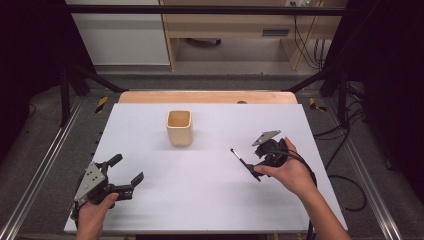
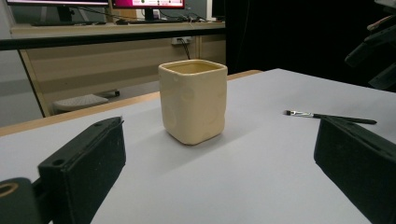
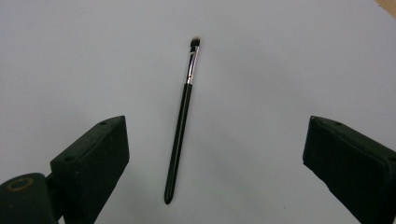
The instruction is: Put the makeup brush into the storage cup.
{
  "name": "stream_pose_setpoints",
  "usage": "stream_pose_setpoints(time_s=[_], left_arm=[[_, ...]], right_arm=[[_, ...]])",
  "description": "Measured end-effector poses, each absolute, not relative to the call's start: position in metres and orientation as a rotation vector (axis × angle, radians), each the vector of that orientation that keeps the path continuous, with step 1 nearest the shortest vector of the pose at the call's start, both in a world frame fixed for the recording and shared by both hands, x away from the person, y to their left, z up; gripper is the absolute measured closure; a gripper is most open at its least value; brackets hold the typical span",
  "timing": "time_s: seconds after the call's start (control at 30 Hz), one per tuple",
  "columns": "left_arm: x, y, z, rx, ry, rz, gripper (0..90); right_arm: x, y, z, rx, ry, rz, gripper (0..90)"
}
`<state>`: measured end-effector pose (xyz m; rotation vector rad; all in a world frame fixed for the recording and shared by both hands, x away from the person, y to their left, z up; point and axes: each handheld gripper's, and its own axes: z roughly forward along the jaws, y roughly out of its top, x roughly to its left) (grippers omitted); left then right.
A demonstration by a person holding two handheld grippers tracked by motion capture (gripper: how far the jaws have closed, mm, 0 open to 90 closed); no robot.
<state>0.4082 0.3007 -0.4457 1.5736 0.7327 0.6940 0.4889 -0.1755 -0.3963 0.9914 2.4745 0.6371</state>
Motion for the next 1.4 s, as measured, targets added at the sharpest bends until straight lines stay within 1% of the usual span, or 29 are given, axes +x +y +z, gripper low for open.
stream_pose_setpoints(time_s=[0.23,0.53,1.03,1.2,1.4], left_arm=[[0.408,0.299,-0.446,1.578,0.728,0.692,1.9],[0.408,0.300,-0.445,1.573,0.728,0.686,1.9],[0.408,0.300,-0.445,1.575,0.726,0.686,2.0],[0.408,0.300,-0.445,1.576,0.727,0.685,2.0],[0.408,0.300,-0.445,1.575,0.728,0.684,2.0]], right_arm=[[0.500,-0.158,-0.404,0.997,2.522,0.597,8.4],[0.515,-0.142,-0.412,1.015,2.567,0.555,6.7],[0.525,-0.140,-0.419,1.050,2.574,0.525,7.4],[0.527,-0.139,-0.422,1.055,2.584,0.514,9.1],[0.529,-0.139,-0.427,1.064,2.598,0.507,13.8]])
